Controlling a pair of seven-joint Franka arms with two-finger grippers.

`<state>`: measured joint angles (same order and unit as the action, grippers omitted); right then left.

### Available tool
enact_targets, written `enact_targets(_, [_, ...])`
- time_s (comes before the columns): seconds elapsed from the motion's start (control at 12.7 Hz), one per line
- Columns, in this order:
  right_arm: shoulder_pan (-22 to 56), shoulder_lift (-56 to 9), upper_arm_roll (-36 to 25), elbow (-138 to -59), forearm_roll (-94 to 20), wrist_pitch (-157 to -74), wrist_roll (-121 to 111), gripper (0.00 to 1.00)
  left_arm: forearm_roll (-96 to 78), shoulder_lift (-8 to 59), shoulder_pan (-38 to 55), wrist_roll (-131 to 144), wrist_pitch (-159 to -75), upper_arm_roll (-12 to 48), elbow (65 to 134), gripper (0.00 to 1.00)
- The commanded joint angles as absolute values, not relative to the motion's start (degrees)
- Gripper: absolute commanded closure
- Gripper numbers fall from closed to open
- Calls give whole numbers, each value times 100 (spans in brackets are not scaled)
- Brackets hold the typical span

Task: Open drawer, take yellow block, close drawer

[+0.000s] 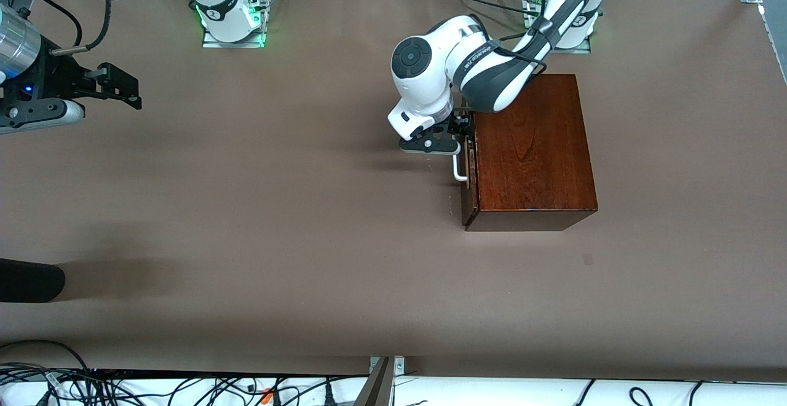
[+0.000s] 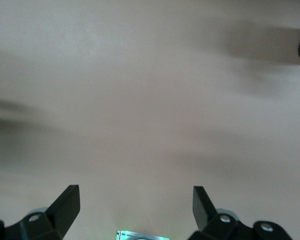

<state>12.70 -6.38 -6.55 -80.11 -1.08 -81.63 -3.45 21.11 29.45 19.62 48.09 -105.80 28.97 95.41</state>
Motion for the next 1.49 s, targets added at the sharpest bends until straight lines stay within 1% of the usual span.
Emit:
enact_targets(0.0, [1257, -563, -633, -8086, -202, -8209, -272, 0, 2285, 2909, 2021, 4904, -10477, 2892, 9676, 0])
enact_targets(0.24, [1266, -563, -633, -8086, -202, -8209, -272, 0, 2285, 2856, 2065, 4904, -10459, 2892, 9870, 0])
enact_targets(0.86, [1257, -571, -633, -8086, -211, -8209, -272, 0, 2285, 3102, 2083, 4939, -10924, 2883, 9861, 0])
enact_targets(1.1, [1248, -571, -642, -8086, -211, -8209, -272, 0, 2276, 3173, 2092, 4992, -10942, 2892, 9791, 0])
enact_targets(1.41, [1248, -571, -650, -8086, -211, -8209, -272, 0, 2189, 3269, 2100, 5045, -11416, 2900, 9774, 0])
